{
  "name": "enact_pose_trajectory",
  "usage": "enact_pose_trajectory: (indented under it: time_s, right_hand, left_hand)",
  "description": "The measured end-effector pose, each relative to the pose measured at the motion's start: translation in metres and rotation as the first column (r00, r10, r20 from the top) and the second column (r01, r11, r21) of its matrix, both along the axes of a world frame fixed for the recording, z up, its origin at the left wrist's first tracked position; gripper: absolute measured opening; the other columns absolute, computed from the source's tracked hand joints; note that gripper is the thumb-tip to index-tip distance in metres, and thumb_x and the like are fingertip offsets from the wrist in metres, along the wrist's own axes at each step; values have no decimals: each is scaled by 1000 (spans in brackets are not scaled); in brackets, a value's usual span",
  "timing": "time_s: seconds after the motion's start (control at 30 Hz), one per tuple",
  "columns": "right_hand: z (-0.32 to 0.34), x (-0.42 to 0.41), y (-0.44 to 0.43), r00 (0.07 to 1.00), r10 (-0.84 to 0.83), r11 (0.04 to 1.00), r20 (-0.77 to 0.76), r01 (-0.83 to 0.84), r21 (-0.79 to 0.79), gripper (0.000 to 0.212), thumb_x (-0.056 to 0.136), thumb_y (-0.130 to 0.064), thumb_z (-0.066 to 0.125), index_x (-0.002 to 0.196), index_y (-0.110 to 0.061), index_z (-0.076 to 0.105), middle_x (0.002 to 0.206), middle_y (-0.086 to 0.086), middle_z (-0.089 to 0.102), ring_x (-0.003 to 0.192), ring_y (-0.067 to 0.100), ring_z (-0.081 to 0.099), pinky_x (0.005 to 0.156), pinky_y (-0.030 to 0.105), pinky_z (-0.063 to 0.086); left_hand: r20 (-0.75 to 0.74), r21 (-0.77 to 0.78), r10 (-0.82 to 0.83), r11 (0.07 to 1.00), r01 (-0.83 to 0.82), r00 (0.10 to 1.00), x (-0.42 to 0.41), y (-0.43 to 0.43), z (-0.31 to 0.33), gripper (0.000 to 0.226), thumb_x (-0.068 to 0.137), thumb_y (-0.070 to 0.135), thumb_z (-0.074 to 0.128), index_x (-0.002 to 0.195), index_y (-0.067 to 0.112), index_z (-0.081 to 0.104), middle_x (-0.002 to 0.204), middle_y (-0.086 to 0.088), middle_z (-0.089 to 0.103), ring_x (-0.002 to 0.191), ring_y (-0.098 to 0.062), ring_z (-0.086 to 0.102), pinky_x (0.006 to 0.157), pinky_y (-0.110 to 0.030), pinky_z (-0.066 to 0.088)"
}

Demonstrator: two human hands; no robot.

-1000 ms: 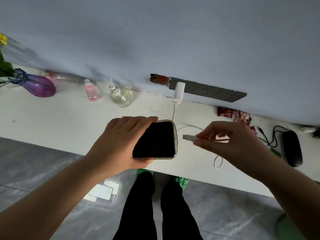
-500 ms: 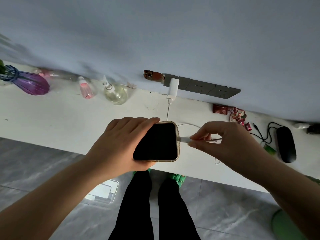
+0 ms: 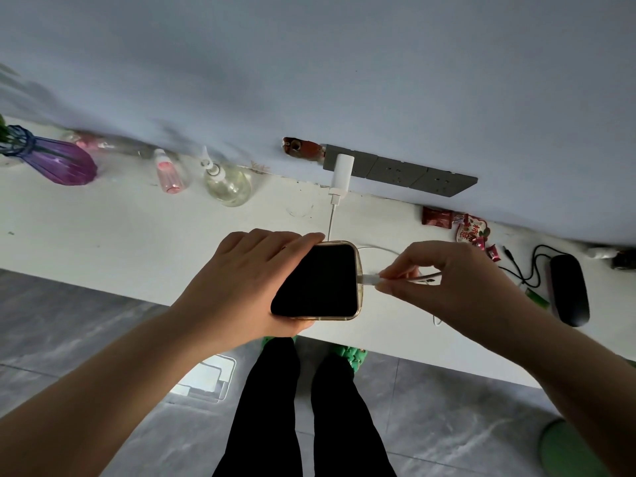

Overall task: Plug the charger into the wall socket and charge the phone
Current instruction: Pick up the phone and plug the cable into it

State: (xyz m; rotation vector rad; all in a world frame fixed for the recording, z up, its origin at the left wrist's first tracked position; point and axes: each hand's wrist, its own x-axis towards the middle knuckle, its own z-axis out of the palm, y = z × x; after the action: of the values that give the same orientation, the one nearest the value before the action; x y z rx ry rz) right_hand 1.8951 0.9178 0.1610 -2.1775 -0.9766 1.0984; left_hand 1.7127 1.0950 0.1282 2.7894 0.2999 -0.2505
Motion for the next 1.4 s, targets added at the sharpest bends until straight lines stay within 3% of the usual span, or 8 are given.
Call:
enact_pose_trajectory:
  time_s: [0.37,0.73,0.83,0.9,1.0,1.1,1.23,1.4]
  right_hand:
    - [-2,11,-2,997,48,999,56,-47,-13,2,76,-32,75,77,-30,75,74,-16,71,85,-9,57,71,-5,37]
    - [-18,8,-9,995,89,995,45,-88,-36,3,77,-32,75,79,-30,74,78,-13,73,84,-3,60,69,2,42]
    - [-25,5,-9,972,233,963,11,-229,-144,45,72,-50,73,114,-40,60,116,-20,64,105,-8,54,96,16,44]
    - [-32,-2,-5,919,384,903,87,-354,-245,92,67,-63,69,144,-37,25,150,-14,34,135,2,28,117,31,15]
    - [-47,-23,8,766,545,836,340,-470,-281,112,68,-69,63,150,-21,5,158,0,18,146,15,11,118,40,-4]
    - [-63,-43,24,688,574,819,443,-494,-294,96,73,-55,64,147,-13,19,147,4,39,136,22,35,120,41,14]
    - [-78,-59,41,765,503,864,403,-439,-244,74,71,-43,66,133,-12,40,121,3,54,108,22,52,99,31,39]
    - [-97,-78,53,806,456,889,379,-397,-227,85,65,-53,69,134,-13,38,117,2,54,103,21,55,92,30,43]
  left_hand:
    - [-17,16,-5,1000,5,1000,12,-9,-3,87,60,60,61,135,17,49,117,-2,66,98,-27,64,83,-43,51]
    - [-32,29,-47,998,47,998,10,-13,-12,87,60,58,65,134,18,48,114,-2,66,96,-27,64,81,-45,51]
    - [-67,1,-70,998,71,995,9,-13,-18,89,58,59,68,135,18,47,115,0,66,97,-26,64,82,-43,52]
    - [-79,-11,-65,998,64,995,10,-15,-23,90,58,60,67,135,18,48,116,0,66,98,-26,64,84,-41,51]
    - [-53,2,-69,998,69,996,14,-19,-33,89,56,60,67,131,14,50,110,-1,68,94,-27,65,80,-40,52]
    - [-45,-13,-51,999,50,998,15,-20,-41,85,59,63,57,127,13,53,106,0,69,93,-26,65,79,-39,51]
    - [-30,-38,-47,998,45,998,1,-9,-55,81,59,62,58,125,15,55,110,1,69,97,-25,65,84,-40,50]
    - [-164,59,-44,997,54,986,-40,35,-74,121,45,86,52,141,13,38,129,-3,59,116,-23,59,102,-49,44]
